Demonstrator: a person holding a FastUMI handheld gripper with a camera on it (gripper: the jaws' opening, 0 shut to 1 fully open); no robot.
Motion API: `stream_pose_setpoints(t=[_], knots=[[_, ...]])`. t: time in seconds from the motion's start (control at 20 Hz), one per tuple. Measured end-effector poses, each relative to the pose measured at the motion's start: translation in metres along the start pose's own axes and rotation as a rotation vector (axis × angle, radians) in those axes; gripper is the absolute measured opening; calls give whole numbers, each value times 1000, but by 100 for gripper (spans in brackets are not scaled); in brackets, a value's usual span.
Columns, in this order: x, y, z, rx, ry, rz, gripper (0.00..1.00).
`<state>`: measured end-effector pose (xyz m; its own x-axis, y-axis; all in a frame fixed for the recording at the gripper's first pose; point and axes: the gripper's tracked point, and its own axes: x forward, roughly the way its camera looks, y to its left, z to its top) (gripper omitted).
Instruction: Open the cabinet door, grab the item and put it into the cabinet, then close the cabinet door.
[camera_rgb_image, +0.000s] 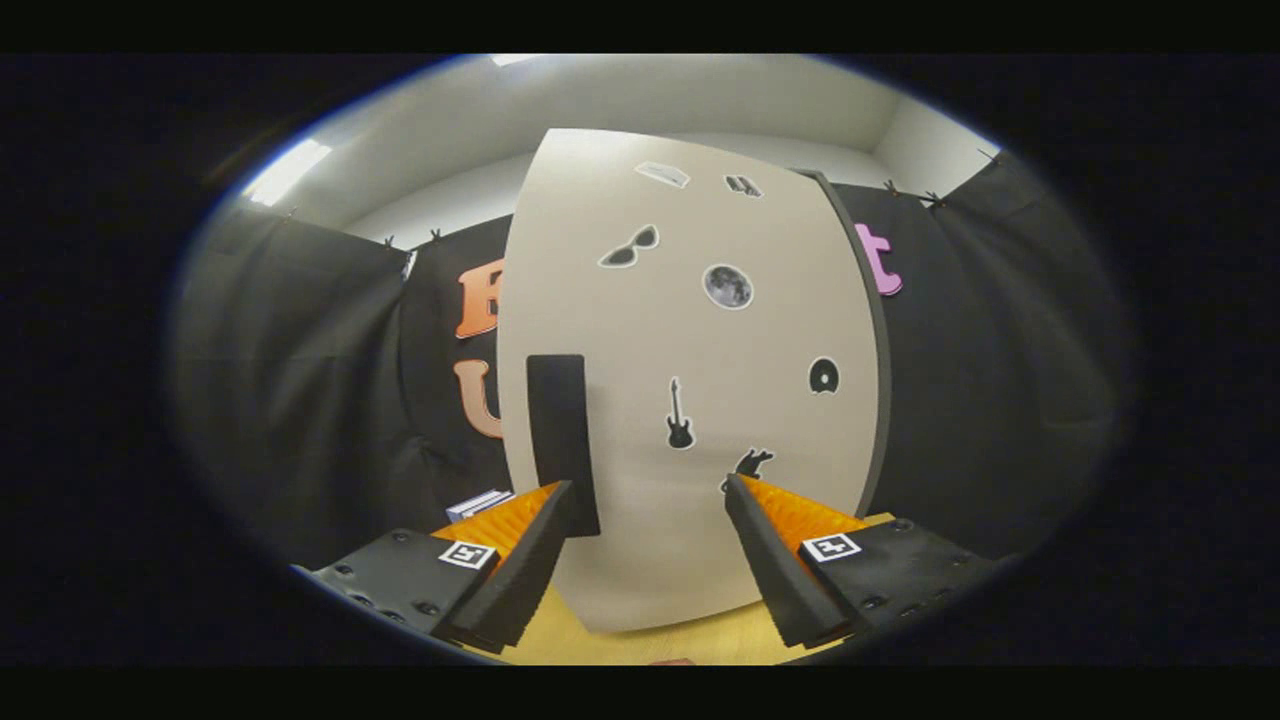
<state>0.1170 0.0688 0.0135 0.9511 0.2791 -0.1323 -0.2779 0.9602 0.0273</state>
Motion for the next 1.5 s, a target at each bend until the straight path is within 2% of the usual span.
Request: stream_pose_setpoints(t=[0.8, 1.2, 1.5], knots=[[88, 13, -16, 11, 17, -68, 97], [107, 16, -19, 11, 3, -120, 97], [108, 17, -19, 22, 13, -118, 97]])
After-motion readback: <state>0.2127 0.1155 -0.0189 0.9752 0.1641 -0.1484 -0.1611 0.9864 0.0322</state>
